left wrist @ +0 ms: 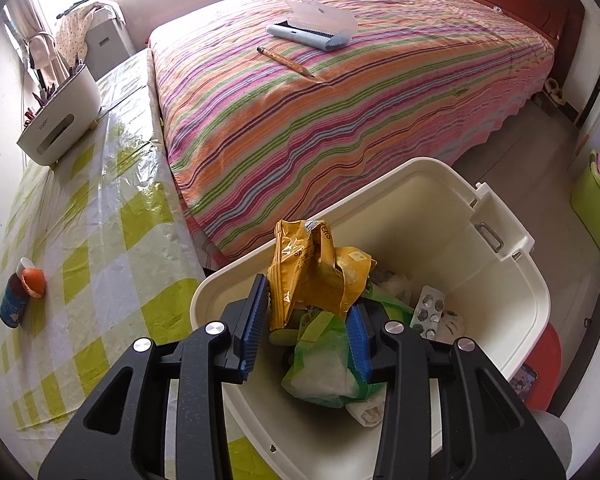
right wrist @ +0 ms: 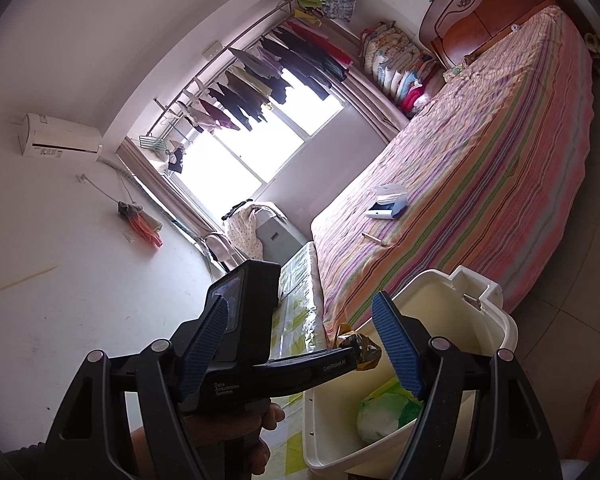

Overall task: Collect trash
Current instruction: 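Carry the yellow wrapper into the bin and open the left tool, then move both tools back over the table toward the bottle and orange peel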

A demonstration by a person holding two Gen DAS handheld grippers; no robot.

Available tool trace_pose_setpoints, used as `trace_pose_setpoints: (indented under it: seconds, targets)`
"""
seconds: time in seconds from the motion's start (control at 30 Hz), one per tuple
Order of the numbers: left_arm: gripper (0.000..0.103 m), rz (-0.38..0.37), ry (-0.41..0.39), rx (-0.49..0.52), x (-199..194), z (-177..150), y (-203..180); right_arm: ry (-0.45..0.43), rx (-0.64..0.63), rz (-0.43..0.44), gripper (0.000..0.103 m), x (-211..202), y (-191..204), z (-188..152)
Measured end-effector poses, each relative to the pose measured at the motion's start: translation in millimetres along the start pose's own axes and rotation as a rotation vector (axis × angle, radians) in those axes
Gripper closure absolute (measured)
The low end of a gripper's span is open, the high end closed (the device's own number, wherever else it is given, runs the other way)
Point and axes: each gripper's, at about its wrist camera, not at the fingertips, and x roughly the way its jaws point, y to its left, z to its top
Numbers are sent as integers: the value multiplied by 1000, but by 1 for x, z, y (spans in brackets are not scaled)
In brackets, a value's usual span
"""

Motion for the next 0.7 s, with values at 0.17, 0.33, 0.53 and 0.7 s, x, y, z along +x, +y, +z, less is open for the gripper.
trace_pose_setpoints:
  seconds: [0.17,0.33,0.53,0.7]
  targets:
    - [54,20,0,8,1,0,-1,2,14,6,31,-2,0,-1]
    - [40,36,-4,8,3,-1,0,10,12,18,31,-3,3,-3]
    - [33,56,-19,8,0,0,3,14,18,19,31,-2,3,-4]
    - [31,60,-31,-22,-6,2,10,15,16,28,31,-2,5,-5]
